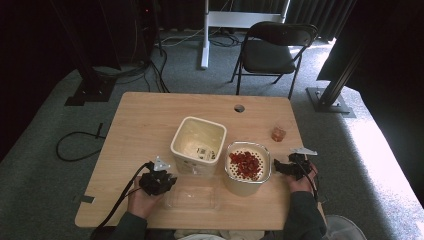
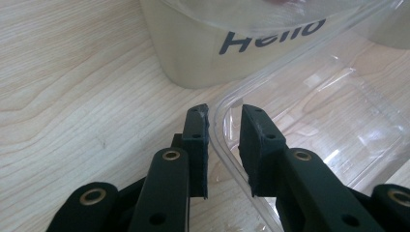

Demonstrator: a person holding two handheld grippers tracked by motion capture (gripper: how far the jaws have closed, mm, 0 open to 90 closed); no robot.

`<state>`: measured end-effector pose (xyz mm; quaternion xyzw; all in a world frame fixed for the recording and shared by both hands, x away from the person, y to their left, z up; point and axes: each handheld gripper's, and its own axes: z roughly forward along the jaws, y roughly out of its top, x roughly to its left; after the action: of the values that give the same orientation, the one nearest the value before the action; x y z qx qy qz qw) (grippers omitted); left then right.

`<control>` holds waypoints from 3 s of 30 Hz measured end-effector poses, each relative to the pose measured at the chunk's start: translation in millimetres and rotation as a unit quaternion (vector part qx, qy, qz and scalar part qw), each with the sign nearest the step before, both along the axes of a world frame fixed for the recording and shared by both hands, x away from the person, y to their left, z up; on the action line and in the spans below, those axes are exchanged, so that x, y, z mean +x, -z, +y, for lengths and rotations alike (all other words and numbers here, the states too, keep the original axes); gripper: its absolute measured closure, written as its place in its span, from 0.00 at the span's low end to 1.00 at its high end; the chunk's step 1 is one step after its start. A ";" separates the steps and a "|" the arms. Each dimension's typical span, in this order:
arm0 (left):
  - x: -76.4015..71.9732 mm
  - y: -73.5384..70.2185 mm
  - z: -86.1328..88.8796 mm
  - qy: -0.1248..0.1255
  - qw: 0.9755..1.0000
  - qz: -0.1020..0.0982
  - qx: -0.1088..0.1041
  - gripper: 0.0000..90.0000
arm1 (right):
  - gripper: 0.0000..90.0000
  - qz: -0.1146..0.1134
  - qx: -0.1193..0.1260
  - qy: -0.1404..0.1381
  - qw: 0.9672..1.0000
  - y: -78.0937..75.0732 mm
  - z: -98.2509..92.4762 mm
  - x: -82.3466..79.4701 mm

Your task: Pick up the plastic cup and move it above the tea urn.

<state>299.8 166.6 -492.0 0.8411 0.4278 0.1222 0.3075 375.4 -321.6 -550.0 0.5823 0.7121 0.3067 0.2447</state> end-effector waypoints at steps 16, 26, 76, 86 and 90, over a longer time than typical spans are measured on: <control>0.8 -8.7 14.4 0.001 0.999 -0.007 -0.032 0.89 | 0.14 0.000 0.000 0.000 1.000 0.0 0.0 0.0; -3.4 -23.0 45.4 -0.032 0.997 -0.029 -0.064 0.95 | 0.14 0.000 0.000 0.000 1.000 0.0 0.0 0.0; -8.1 -87.0 121.4 -0.120 0.980 -0.127 -0.092 0.97 | 0.14 0.000 0.000 0.000 1.000 0.0 0.0 0.0; -3.2 -117.1 126.2 -0.101 0.980 -0.145 -0.089 0.97 | 0.14 0.000 0.000 0.000 1.000 0.0 0.0 0.0; -3.3 -117.4 130.7 -0.107 0.979 -0.144 -0.093 0.97 | 0.14 0.000 0.000 0.000 1.000 0.1 0.0 0.0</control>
<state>296.5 297.2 -374.6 0.7317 0.4760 0.2337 0.4282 375.5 -321.6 -550.1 0.5822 0.7120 0.3069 0.2447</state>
